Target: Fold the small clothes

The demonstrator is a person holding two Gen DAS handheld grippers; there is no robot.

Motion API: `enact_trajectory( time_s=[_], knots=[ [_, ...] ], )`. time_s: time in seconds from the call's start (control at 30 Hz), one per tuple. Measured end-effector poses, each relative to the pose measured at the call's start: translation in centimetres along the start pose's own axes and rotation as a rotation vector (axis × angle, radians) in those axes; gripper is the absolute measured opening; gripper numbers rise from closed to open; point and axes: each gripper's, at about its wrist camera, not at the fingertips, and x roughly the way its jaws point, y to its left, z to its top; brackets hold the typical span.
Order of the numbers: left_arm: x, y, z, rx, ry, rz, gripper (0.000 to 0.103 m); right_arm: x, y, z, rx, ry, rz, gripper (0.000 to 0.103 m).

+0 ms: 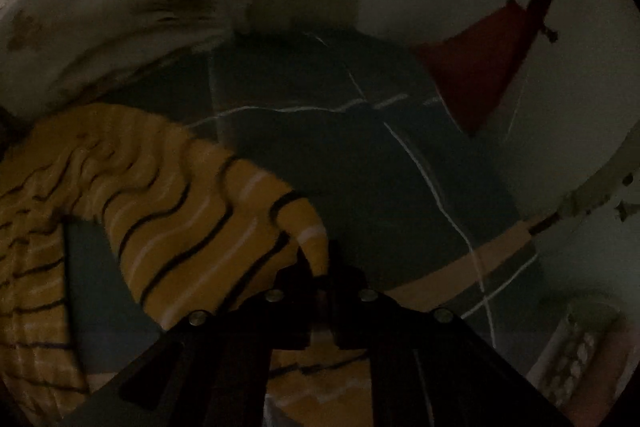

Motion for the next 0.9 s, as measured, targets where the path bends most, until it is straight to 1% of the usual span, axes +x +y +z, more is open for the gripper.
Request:
enact_trajectory(
  time_s=[0.03, 0.07, 0.1, 0.13, 0.17, 0.2, 0.27, 0.33, 0.37, 0.4, 0.43, 0.47, 0.5, 0.53, 0.6, 0.63, 0.67, 0.7, 0.73, 0.77, 0.8, 0.83, 0.9],
  knots=[
    [0.2, 0.2, -0.2, -0.004, 0.011, 0.007, 0.085, 0.1, 0.3, 0.1, 0.008, 0.004, 0.008, 0.015],
    [0.4, 0.2, -0.6, -0.003, 0.027, 0.005, 0.085, 0.1, 1.1, 0.0, 0.008, -0.001, 0.007, 0.024],
    [0.5, 0.0, -0.9, 0.003, 0.043, 0.003, 0.085, -0.8, 0.7, -0.8, 0.006, -0.005, 0.011, 0.039],
    [0.6, -0.2, -1.4, 0.017, 0.056, 0.001, 0.085, -1.3, 0.2, -0.7, 0.000, -0.004, 0.017, 0.048],
    [0.4, -0.5, -2.1, 0.036, 0.069, 0.002, 0.085, -2.0, 0.1, -1.5, -0.008, -0.012, 0.032, 0.059],
    [0.8, -0.9, -2.6, 0.059, 0.087, -0.012, 0.085, -2.2, 1.1, -1.8, -0.025, -0.024, 0.047, 0.060],
    [1.3, -1.7, -3.5, 0.091, 0.116, -0.040, 0.085, -2.9, 3.0, -1.7, -0.060, -0.038, 0.046, 0.060],
    [2.0, -2.9, -4.4, 0.140, 0.149, -0.071, 0.085, -3.6, 4.2, -2.4, -0.090, -0.062, 0.055, 0.060],
    [2.3, -3.6, -4.8, 0.173, 0.160, -0.076, 0.085, -4.0, 4.7, -2.5, -0.097, -0.071, 0.056, 0.060],
    [2.8, -4.6, -5.3, 0.222, 0.169, -0.066, 0.084, -4.4, 4.4, -2.4, -0.100, -0.078, 0.065, 0.060],
    [3.1, -5.2, -5.7, 0.261, 0.172, -0.054, 0.072, -4.7, 5.1, -2.6, -0.100, -0.081, 0.080, 0.060],
    [3.5, -6.0, -6.1, 0.310, 0.183, -0.035, 0.044, -4.6, 4.6, -3.1, -0.101, -0.082, 0.096, 0.060],
    [4.3, -6.5, -6.4, 0.351, 0.222, -0.028, 0.028, -5.0, 4.9, -3.1, -0.107, -0.083, 0.104, 0.060],
    [4.6, -6.4, -6.3, 0.347, 0.242, -0.046, 0.013, -5.2, 5.6, -3.4, -0.113, -0.088, 0.108, 0.060],
    [4.3, -5.3, -5.1, 0.296, 0.251, -0.085, 0.008, -5.9, 6.3, -3.4, -0.134, -0.099, 0.108, 0.060],
    [4.0, -4.4, -4.3, 0.270, 0.248, -0.090, 0.007, -6.0, 6.7, -3.5, -0.137, -0.103, 0.111, 0.060],
    [3.7, -3.2, -3.1, 0.236, 0.229, -0.075, 0.007, -6.2, 7.2, -3.6, -0.141, -0.107, 0.116, 0.060],
    [3.2, -1.5, -1.5, 0.192, 0.199, -0.057, 0.007, -6.4, 7.8, -3.7, -0.140, -0.108, 0.125, 0.060],
    [3.0, 0.1, -0.2, 0.152, 0.182, -0.056, 0.007, -6.4, 8.3, -3.8, -0.137, -0.105, 0.132, 0.060],
    [2.9, 1.9, 1.3, 0.105, 0.172, -0.060, 0.007, -6.4, 8.8, -3.9, -0.132, -0.100, 0.138, 0.060],
    [3.0, 4.2, 3.1, 0.048, 0.163, -0.042, 0.007, -6.4, 9.2, -4.0, -0.130, -0.092, 0.141, 0.060],
    [3.2, 5.6, 4.4, 0.012, 0.149, -0.012, 0.007, -6.3, 9.6, -4.2, -0.128, -0.084, 0.143, 0.060],
    [4.0, 8.7, 7.3, -0.061, 0.109, 0.076, 0.008, -5.9, 10.4, -4.6, -0.119, -0.059, 0.143, 0.060]
  ],
)
